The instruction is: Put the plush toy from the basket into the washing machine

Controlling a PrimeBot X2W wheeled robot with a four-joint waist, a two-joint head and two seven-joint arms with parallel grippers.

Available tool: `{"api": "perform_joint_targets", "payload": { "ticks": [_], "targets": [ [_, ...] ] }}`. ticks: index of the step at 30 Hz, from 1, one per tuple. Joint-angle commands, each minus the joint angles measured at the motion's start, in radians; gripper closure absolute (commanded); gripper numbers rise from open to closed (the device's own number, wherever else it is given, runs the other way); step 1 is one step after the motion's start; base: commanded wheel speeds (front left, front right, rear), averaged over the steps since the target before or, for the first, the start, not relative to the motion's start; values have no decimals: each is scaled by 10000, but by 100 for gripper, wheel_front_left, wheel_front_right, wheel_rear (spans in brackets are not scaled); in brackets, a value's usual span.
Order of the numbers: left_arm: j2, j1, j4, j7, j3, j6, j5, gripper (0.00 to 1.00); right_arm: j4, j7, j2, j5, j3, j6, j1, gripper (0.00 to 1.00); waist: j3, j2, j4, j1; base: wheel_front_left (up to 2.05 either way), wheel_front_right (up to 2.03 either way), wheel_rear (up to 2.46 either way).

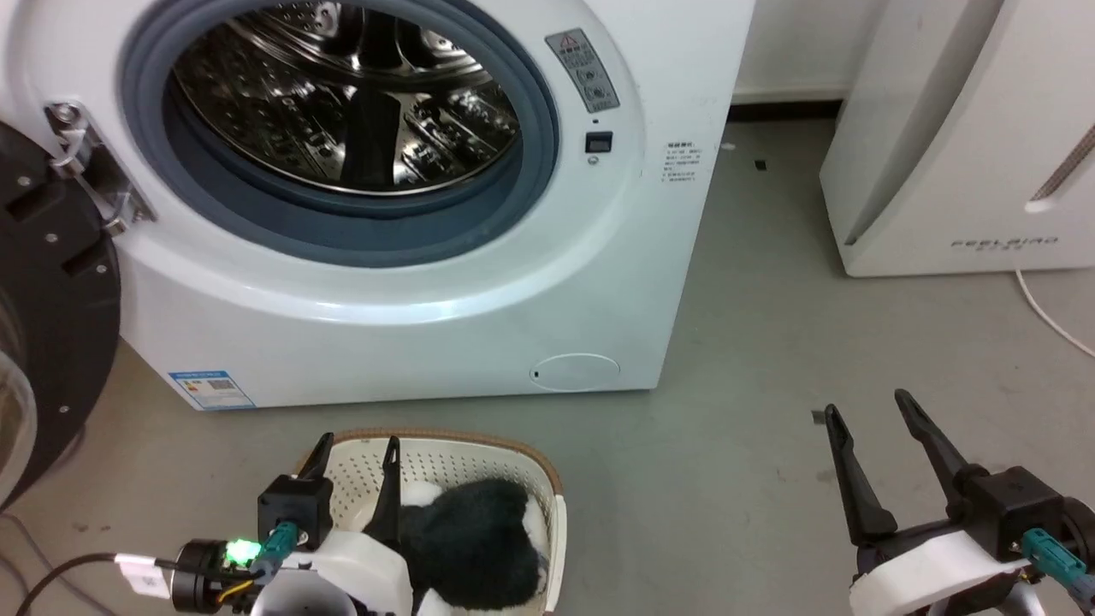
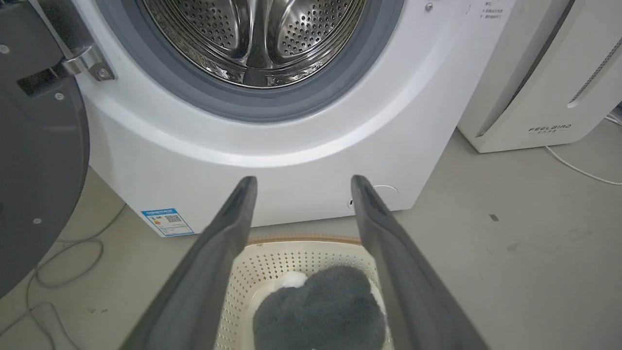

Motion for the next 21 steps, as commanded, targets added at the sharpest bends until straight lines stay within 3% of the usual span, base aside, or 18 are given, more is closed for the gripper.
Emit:
{"api": "perform_joint_targets", "payload": {
  "ticks": [1,21],
  "targets": [
    [112,-307,261,-111,-34,-51,-60,0,-133,-101,-1,68,31,-3,-216,0,221,0,-93,0,0,0,0],
    [702,-2119,3003,-218,-428,-394,-226,0,-496,-496,-2,423,68,-4,-664,0,1930,0,-721,0,0,0,0]
  ]
}}
